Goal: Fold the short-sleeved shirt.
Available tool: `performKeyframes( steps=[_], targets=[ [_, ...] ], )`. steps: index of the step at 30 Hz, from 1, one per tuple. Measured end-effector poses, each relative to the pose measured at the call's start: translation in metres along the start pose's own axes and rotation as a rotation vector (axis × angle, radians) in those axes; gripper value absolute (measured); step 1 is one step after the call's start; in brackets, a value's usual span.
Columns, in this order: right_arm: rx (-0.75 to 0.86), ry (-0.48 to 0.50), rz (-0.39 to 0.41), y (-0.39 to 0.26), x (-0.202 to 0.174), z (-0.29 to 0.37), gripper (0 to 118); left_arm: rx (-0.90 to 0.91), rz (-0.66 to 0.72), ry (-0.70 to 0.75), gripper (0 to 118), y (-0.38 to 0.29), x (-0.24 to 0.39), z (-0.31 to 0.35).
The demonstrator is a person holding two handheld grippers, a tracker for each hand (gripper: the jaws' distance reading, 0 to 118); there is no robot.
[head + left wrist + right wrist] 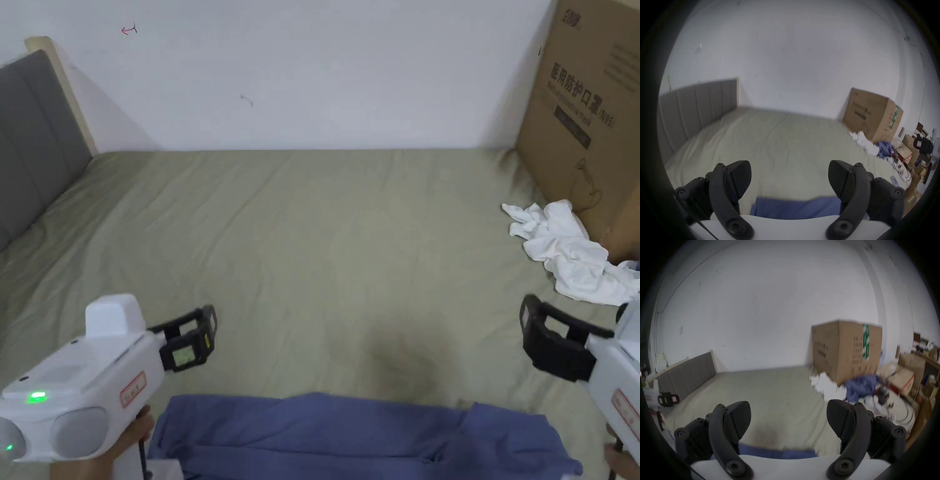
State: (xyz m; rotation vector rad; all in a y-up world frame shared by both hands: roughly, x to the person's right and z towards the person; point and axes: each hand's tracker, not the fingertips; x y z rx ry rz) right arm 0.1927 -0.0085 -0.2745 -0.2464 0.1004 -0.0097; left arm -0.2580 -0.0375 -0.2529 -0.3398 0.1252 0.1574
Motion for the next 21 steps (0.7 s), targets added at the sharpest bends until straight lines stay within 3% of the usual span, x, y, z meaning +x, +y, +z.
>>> performKeyframes(
  steps=[5,6,8,9,11,12,13,21],
  targets=[
    [0.121,-0.064,0.079,0.021,-0.028,0.002,97,0.186,-0.054,0.033,97,0.024,0.023,0.001],
    [0.129,-0.070,0.096,0.022,-0.030,0.002,96,0.206,-0.057,0.042,93,0.026,0.027,0.003],
    [0.152,-0.076,0.115,0.023,-0.036,0.003,87,0.245,-0.067,0.042,70,0.028,0.032,0.005],
    [0.158,-0.072,0.114,0.023,-0.038,0.004,79,0.259,-0.070,0.049,57,0.027,0.034,0.006],
    [0.160,-0.055,0.104,0.026,-0.045,0.007,48,0.267,-0.084,0.047,19,0.025,0.037,0.006],
    [0.158,-0.051,0.099,0.026,-0.046,0.007,31,0.267,-0.088,0.044,6,0.025,0.037,0.006],
    [0.160,-0.048,0.099,0.025,-0.048,0.007,4,0.261,-0.092,0.039,1,0.025,0.037,0.007],
    [0.155,-0.040,0.114,0.027,-0.055,0.006,0,0.202,-0.088,0.022,0,0.019,0.031,0.004]
  ],
)
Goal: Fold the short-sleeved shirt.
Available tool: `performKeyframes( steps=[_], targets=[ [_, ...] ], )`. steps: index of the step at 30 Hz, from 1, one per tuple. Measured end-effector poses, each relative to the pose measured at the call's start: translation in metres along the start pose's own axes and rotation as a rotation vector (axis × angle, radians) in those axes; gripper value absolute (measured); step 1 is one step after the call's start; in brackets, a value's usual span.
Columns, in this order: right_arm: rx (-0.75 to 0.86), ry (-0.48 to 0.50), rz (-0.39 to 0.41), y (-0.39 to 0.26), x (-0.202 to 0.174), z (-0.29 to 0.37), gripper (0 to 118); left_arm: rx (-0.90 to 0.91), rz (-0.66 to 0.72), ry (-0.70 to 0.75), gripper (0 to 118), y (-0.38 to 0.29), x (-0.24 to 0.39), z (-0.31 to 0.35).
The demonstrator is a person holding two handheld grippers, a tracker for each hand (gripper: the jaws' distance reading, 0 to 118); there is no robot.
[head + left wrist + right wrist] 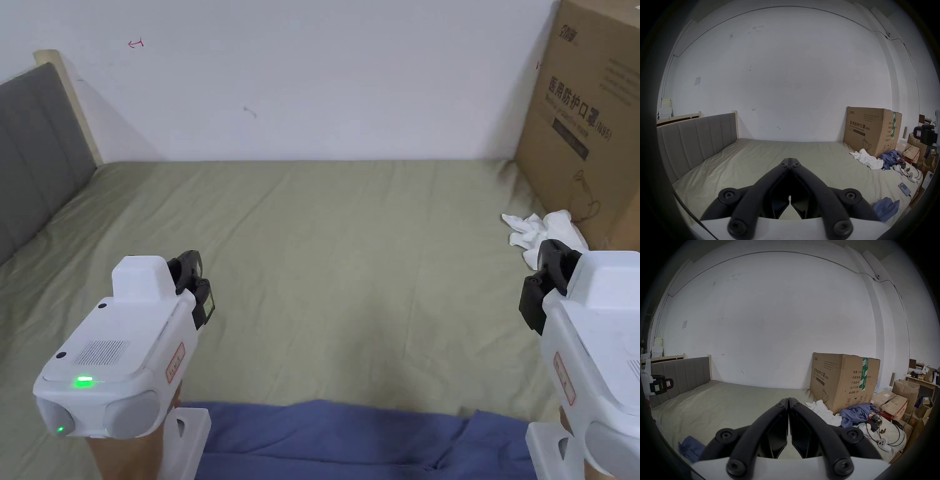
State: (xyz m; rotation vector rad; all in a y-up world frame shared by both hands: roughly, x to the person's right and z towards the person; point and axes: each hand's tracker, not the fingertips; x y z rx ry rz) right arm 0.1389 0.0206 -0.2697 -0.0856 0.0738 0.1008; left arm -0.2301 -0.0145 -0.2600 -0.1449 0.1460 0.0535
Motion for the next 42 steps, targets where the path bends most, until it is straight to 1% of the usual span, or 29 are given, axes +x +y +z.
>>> performKeyframes(
  steps=[3,6,11,13,16,21,22,23,25,27,28,29,30,31,33,35,36,38,39,41,42],
  targets=[
    [-0.004,0.003,-0.003,0.000,-0.001,-0.001,0,-0.072,0.043,-0.024,0,-0.002,-0.009,-0.006],
    [-0.016,0.011,-0.005,0.000,-0.002,-0.003,0,-0.199,0.154,-0.091,0,-0.013,-0.034,-0.020],
    [-0.036,0.015,0.008,-0.004,-0.002,-0.007,0,-0.418,0.456,-0.260,0,-0.049,-0.096,-0.038],
    [-0.048,0.012,0.012,-0.006,-0.003,-0.009,0,-0.510,0.550,-0.302,0,-0.070,-0.121,-0.044],
    [-0.059,0.010,0.024,-0.008,-0.007,-0.012,0,-0.603,0.621,-0.291,0,-0.094,-0.142,-0.037],
    [-0.085,0.013,0.036,-0.016,-0.013,-0.022,0,-0.758,0.676,-0.289,1,-0.146,-0.195,-0.048],
    [-0.091,0.016,0.040,-0.017,-0.015,-0.024,0,-0.772,0.670,-0.283,6,-0.153,-0.200,-0.049],
    [-0.098,0.019,0.042,-0.019,-0.017,-0.026,0,-0.790,0.671,-0.287,13,-0.144,-0.196,-0.041],
    [-0.111,0.028,0.042,-0.025,-0.017,-0.031,0,-0.842,0.688,-0.270,39,-0.158,-0.204,-0.045],
    [-0.124,0.033,0.046,-0.029,-0.021,-0.034,0,-0.879,0.686,-0.235,51,-0.179,-0.220,-0.054],
    [-0.130,0.034,0.051,-0.031,-0.023,-0.036,0,-0.881,0.679,-0.233,72,-0.184,-0.222,-0.056],
    [-0.138,0.035,0.056,-0.035,-0.022,-0.038,0,-0.887,0.677,-0.225,78,-0.188,-0.223,-0.059],
    [-0.145,0.037,0.058,-0.037,-0.023,-0.040,0,-0.892,0.673,-0.215,78,-0.192,-0.224,-0.061],
    [-0.152,0.041,0.058,-0.038,-0.024,-0.042,0,-0.899,0.677,-0.218,78,-0.168,-0.200,-0.050],
    [-0.164,0.045,0.060,-0.042,-0.025,-0.045,0,-0.910,0.678,-0.224,78,-0.172,-0.195,-0.055],
    [-0.172,0.045,0.068,-0.044,-0.025,-0.048,0,-0.912,0.669,-0.242,75,-0.175,-0.186,-0.057],
    [-0.174,0.045,0.069,-0.044,-0.024,-0.049,0,-0.915,0.667,-0.250,71,-0.177,-0.182,-0.058],
    [-0.181,0.045,0.066,-0.046,-0.023,-0.050,0,-0.935,0.674,-0.261,52,-0.182,-0.170,-0.063],
    [-0.184,0.043,0.066,-0.046,-0.022,-0.051,0,-0.941,0.668,-0.271,47,-0.182,-0.173,-0.067],
    [-0.188,0.040,0.064,-0.047,-0.020,-0.050,0,-0.968,0.628,-0.281,42,-0.186,-0.159,-0.070],
    [-0.189,0.039,0.064,-0.047,-0.019,-0.050,0,-0.963,0.601,-0.268,32,-0.185,-0.153,-0.071]
  ],
)
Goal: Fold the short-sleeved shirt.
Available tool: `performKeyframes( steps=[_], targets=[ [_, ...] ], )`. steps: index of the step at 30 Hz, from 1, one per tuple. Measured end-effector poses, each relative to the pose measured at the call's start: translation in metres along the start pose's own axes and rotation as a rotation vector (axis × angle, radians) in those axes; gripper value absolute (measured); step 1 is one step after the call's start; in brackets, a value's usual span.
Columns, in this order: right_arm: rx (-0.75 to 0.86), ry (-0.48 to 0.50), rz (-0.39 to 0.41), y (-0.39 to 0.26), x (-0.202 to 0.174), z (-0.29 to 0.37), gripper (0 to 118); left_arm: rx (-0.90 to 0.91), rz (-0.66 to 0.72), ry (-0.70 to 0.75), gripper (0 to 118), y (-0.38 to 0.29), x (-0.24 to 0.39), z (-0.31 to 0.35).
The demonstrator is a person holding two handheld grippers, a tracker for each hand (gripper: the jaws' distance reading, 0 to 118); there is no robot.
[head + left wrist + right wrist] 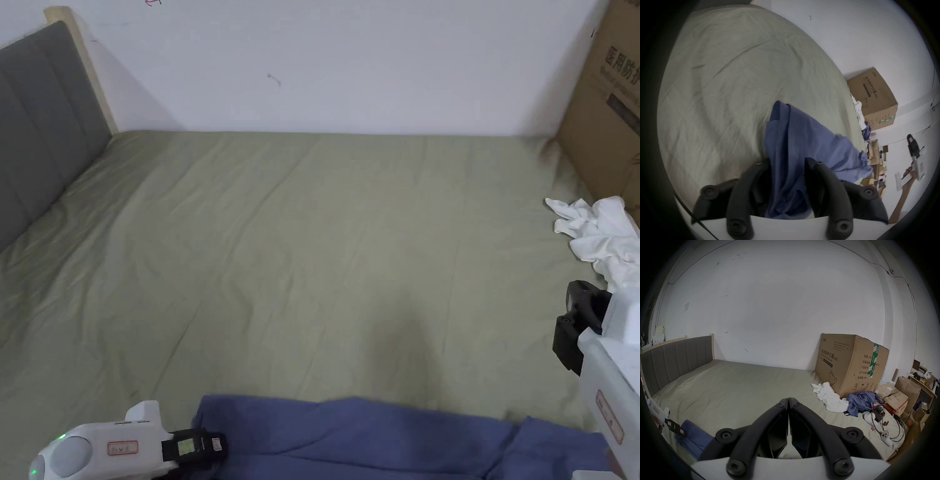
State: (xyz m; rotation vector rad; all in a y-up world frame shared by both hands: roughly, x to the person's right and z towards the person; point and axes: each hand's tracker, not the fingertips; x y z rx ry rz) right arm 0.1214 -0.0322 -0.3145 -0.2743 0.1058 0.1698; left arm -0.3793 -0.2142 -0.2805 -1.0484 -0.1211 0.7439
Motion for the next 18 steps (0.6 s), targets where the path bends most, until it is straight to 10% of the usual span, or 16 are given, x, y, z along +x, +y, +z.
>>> performKeyframes(
  steps=[3,18],
  targets=[
    [0.001,-0.005,-0.003,0.000,0.004,0.002,0,0.013,-0.022,0.030,9,0.004,-0.009,-0.004],
    [0.042,0.010,-0.062,0.005,0.012,0.007,0,0.116,-0.219,0.189,5,0.021,0.010,0.069]
  ],
)
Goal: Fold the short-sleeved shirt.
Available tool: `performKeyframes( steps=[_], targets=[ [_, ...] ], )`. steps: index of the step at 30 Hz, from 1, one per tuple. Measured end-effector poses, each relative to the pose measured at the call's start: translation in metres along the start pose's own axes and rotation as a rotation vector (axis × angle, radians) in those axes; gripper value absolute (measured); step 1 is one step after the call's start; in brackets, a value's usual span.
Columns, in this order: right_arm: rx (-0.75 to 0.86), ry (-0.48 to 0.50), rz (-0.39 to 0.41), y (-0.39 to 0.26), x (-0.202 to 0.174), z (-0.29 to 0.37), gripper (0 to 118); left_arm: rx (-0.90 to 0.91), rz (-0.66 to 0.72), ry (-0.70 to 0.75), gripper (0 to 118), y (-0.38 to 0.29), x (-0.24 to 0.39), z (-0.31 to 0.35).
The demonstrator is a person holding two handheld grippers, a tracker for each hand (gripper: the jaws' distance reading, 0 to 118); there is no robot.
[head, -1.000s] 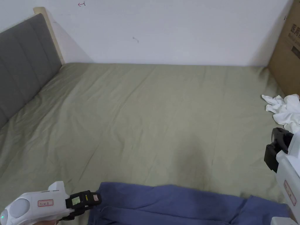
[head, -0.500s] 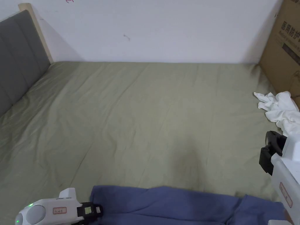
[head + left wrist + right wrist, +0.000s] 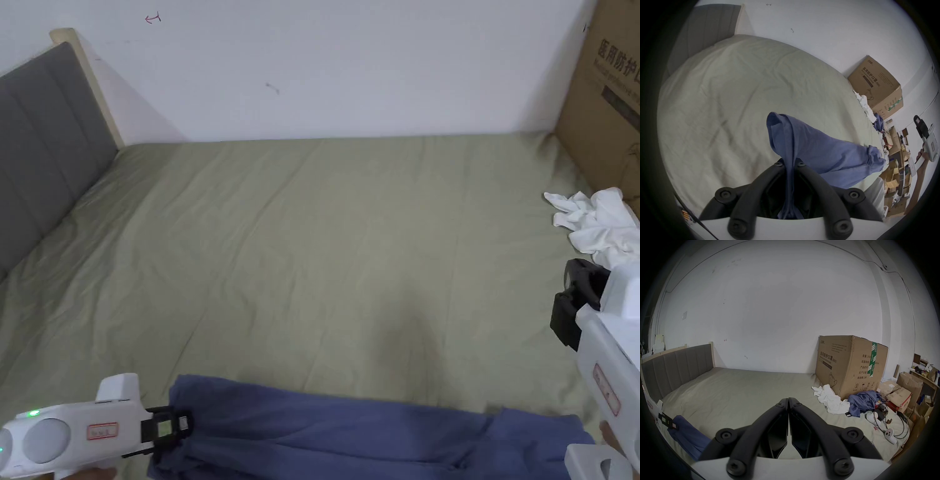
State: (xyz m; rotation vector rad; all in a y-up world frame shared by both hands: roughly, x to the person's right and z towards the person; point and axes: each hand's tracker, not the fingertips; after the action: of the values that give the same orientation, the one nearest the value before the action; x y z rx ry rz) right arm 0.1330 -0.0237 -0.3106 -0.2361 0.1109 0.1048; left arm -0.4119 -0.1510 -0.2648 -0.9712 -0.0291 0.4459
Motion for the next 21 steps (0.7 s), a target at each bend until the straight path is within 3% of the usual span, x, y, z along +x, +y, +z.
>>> performKeyframes(
  steps=[8,13,21],
  targets=[
    [0.012,0.015,-0.021,-0.001,-0.001,0.008,0,0.007,0.011,0.123,5,0.002,-0.007,0.030],
    [0.008,0.019,-0.023,-0.004,0.003,0.013,0,-0.019,-0.045,0.117,5,0.007,0.069,0.031],
    [0.006,0.003,-0.038,-0.008,0.016,0.025,0,-0.147,-0.232,-0.041,5,0.002,0.179,-0.024]
  ],
)
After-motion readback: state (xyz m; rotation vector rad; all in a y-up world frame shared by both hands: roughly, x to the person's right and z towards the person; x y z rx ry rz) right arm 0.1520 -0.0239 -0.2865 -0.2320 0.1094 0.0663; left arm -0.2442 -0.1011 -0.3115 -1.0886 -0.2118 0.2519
